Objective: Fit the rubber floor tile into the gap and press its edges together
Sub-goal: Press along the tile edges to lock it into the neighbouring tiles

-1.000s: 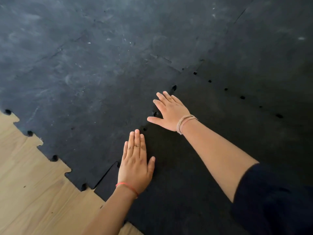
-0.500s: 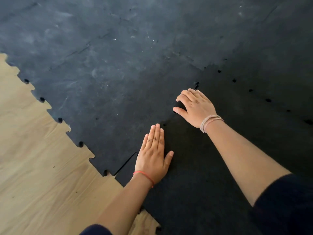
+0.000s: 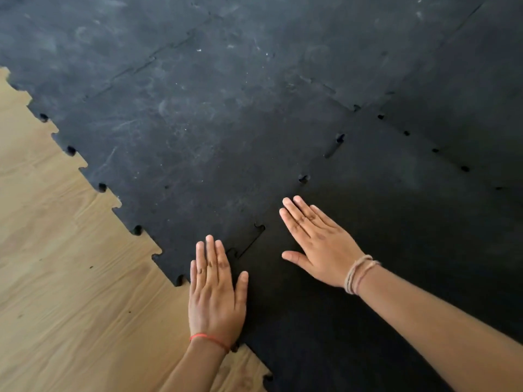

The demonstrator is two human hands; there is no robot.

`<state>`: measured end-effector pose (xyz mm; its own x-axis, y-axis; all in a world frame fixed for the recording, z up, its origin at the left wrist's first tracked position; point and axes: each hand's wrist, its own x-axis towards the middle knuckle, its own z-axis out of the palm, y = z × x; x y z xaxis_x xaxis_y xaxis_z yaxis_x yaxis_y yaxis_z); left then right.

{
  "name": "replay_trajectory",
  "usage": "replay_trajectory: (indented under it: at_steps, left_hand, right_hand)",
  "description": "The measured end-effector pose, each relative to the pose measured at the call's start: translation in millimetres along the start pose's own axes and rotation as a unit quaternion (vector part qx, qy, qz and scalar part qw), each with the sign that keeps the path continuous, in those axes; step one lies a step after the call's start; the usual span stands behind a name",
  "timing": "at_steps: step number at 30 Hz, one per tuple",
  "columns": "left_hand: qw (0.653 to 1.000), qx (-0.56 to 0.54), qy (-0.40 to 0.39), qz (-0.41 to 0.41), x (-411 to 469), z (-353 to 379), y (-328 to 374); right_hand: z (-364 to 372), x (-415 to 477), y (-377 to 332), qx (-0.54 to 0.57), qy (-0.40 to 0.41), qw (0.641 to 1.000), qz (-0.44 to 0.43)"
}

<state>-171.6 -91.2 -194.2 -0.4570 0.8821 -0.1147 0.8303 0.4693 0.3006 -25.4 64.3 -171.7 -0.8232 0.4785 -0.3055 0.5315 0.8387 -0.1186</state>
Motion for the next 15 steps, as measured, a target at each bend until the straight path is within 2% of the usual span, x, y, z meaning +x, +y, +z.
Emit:
replay_trajectory:
  at_steps: [2, 7, 11, 13, 15]
  left_hand:
    - [1.000, -0.005, -0.002, -0.030, 2, 7, -4]
    - [0.999, 0.015, -0.023, -0.027, 7, 6, 1]
    - [0.999, 0.012, -0.035, -0.034, 8, 3, 1]
    - [0.999, 0.006, -0.040, 0.002, 16, -1, 10]
    - [0.995, 0.004, -0.045, 0.087, 31, 0, 31]
  right_hand:
    - [0, 3, -3, -0.016, -0.002, 1.000, 0.016]
    - [-11, 13, -12, -0.063, -0.037, 0.997, 0.030]
    - [-18, 13, -3, 0.033, -0.026, 0.998, 0.047]
    - [-16, 7, 15, 0.053, -0.015, 0.995, 0.084]
    - [-20, 8, 42, 0.032, -0.025, 0.991, 0.125]
